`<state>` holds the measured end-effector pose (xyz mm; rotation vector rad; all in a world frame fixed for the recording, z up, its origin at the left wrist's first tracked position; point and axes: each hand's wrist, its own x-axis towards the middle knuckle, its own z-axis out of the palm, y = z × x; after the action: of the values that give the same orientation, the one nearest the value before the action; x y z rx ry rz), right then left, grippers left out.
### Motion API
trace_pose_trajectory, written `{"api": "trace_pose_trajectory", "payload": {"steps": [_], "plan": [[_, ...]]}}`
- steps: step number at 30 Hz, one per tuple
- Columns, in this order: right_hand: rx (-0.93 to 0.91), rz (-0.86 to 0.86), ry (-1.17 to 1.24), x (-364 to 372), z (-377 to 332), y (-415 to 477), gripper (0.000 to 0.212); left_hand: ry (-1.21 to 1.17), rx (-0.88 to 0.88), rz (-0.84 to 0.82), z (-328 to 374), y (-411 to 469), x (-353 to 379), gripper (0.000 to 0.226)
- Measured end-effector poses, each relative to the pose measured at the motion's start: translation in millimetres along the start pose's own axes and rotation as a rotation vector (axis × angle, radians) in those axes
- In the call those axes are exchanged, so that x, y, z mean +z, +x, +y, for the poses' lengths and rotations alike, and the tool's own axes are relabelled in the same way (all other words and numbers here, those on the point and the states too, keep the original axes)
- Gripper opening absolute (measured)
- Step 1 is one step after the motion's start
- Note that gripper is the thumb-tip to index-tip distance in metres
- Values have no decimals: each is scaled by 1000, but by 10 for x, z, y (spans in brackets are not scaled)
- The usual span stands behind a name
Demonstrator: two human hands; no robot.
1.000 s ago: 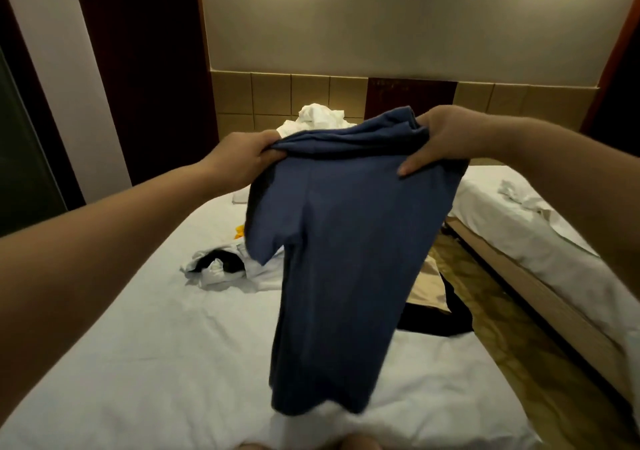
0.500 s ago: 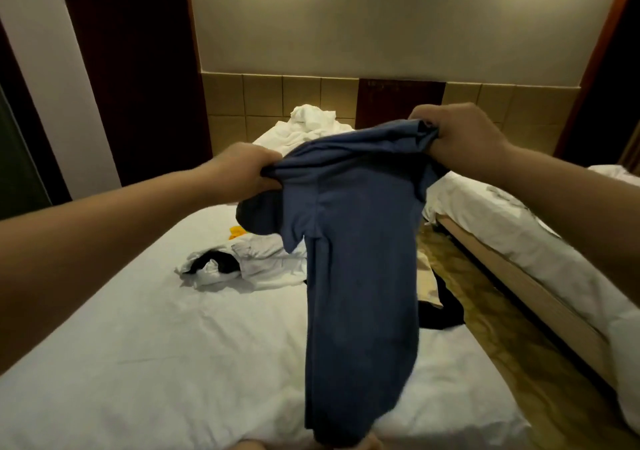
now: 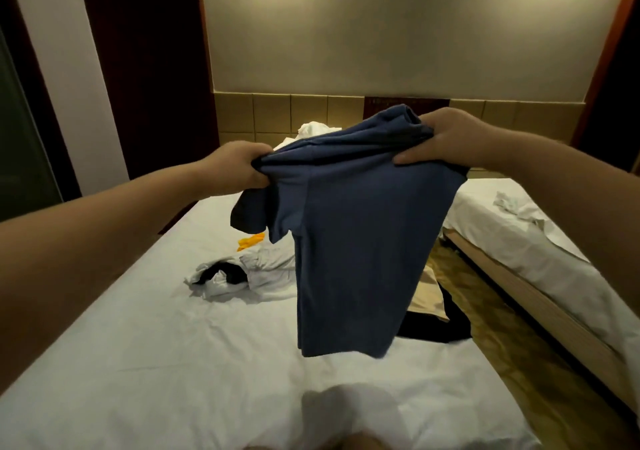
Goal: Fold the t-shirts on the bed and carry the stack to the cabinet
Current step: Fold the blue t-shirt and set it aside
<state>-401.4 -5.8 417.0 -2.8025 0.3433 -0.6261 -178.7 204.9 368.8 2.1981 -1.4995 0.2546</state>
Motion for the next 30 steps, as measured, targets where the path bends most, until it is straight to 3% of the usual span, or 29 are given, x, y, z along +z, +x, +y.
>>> {"api": "trace_pose_trajectory", "payload": {"steps": [3,7,12,14,18,21,25,30], "plan": [[-40,14,-94,89,21,-1,19,130,5,-91,39,-52,-18,23],[-70,128,-63,169,65,-4,30,28,-21,-11,58,-32,-61,18],[112,-82,266,192,113,56,18,-615,-218,-247,-19,14,-1,15],[168,-121,317,256,206,164,12,-629,-231,-203,-120,125,123,7],[228,-56,282,562,536,524,15,-384,-238,-50,-404,519,521,13],[237,57,195,773,770,895,13,-437,-278,42,-550,871,776,10],[204,237,118,771,1003,1453,30,-550,-300,124,-710,1457,796,6],[98,442,-7,374,1023,1966,24,-513,-184,245,-813,2096,406,16]]}}
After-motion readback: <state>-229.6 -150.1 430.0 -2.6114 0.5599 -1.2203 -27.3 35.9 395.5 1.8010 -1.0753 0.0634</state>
